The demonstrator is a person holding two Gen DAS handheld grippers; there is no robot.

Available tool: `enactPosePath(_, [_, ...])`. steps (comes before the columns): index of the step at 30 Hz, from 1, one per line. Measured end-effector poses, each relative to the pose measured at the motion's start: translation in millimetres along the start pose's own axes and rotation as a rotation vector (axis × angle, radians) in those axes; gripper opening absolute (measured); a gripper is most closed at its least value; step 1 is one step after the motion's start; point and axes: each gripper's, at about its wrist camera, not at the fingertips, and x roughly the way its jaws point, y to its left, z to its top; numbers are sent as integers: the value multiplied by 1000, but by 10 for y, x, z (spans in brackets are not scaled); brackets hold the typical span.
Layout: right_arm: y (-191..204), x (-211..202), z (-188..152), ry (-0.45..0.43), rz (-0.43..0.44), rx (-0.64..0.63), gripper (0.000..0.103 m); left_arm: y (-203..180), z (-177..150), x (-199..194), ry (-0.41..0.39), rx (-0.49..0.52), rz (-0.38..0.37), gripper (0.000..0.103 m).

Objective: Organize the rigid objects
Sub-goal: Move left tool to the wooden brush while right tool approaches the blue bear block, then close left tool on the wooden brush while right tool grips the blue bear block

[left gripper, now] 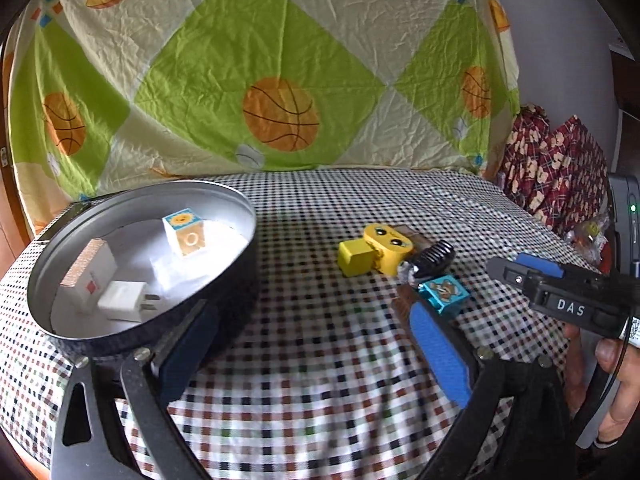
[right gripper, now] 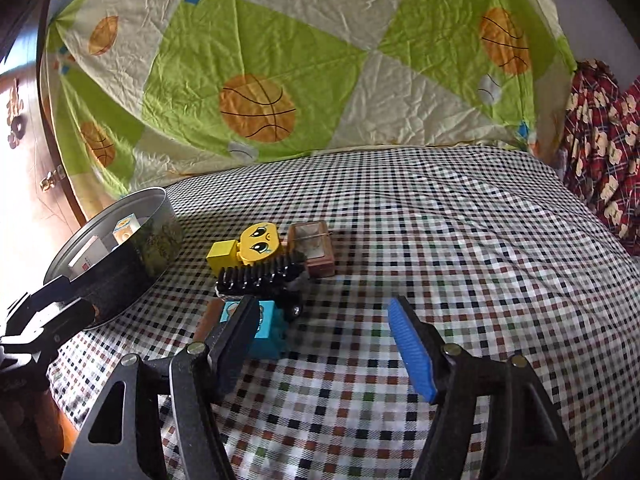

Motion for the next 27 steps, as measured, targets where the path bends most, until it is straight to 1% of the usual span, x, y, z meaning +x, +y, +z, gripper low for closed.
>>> enactPosePath(4, [-67, -46, -31, -35, -41, 8, 69, -270, -3, 124, 38, 27, -40, 98])
enactPosePath(6, [-81, -28, -51, -36, -42, 7, 69, -383, -23, 220, 74, 41, -50, 95])
enactPosePath(8, [-105, -7, -81, -29, -34, 17, 69, -475, -44, 322, 114, 50, -64, 85])
enactPosePath(12, [-160, 49, -150, -15, -23, 41, 69, -608, -85, 493, 192, 71, -82, 76])
enactPosePath(14, [-172, 33, -150, -23, -13, 51, 69, -658, -114, 565, 223, 90, -88, 64])
enactPosePath(15, [-170, 27, -150, -29, -16, 50, 70, -683, -129, 604, 240, 101, -96, 60])
enactPosePath(16, [-163, 40, -152, -23, -14, 46, 71, -696, -148, 644, 262, 105, -108, 52])
enactPosePath(17, [-154, 61, -151, -10, -8, 42, 72, -706, -164, 670, 275, 106, -117, 48])
enactPosePath(18, [-139, 85, -148, 4, -5, 34, 72, -718, -168, 657, 263, 114, -115, 43])
enactPosePath(19, [-121, 101, -143, 13, -9, 24, 73, -726, -169, 654, 261, 113, -125, 25])
enactPosePath(20, [-102, 106, -142, 15, -15, 14, 73, -713, -167, 647, 262, 108, -131, 17])
enactPosePath(21, [-79, 107, -141, 15, -19, 4, 73, -682, -169, 641, 260, 97, -135, 14])
enactPosePath(24, [-15, 106, -142, 14, 4, -1, 73, -592, -164, 603, 251, 71, -151, 13])
enactPosePath(27, [90, 131, -144, 25, 27, -9, 73, -518, -123, 517, 202, 80, -118, 13])
